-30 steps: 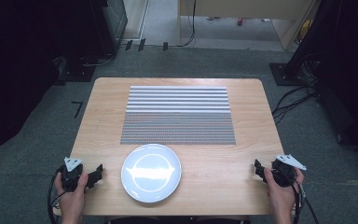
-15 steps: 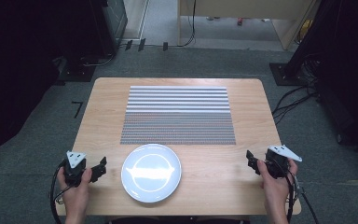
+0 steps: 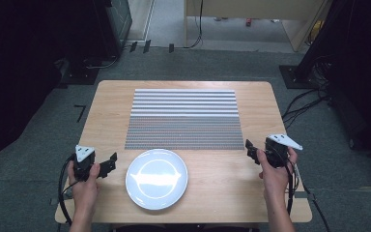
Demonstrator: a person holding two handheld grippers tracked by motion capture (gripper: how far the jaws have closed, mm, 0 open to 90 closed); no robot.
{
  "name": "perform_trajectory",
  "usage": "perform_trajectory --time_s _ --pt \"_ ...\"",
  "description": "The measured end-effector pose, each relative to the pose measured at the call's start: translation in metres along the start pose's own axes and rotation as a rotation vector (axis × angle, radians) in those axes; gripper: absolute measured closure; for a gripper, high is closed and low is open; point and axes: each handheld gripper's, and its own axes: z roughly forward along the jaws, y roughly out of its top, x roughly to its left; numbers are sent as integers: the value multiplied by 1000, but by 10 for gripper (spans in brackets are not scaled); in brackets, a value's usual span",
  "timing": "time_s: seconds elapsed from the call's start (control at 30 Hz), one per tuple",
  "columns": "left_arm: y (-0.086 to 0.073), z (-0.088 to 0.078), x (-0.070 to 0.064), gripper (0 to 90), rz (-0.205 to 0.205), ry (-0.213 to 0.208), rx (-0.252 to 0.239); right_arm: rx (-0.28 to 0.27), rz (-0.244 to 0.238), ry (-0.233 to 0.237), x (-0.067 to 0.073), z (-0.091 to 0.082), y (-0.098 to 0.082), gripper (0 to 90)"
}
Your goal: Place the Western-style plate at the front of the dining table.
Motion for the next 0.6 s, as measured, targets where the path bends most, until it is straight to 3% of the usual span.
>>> perform_trajectory --time_s 0.23,0.43,0.6 --pt "-8 -3 -6 168 -16 -50 5 4 -32 35 16 1 -1 217" --pt "-6 -10 -13 169 -2 -97 1 25 -5 112 33 1 -10 217" --pt "-7 -14 -20 169 -6 -140 3 28 -40 161 53 0 -13 216"
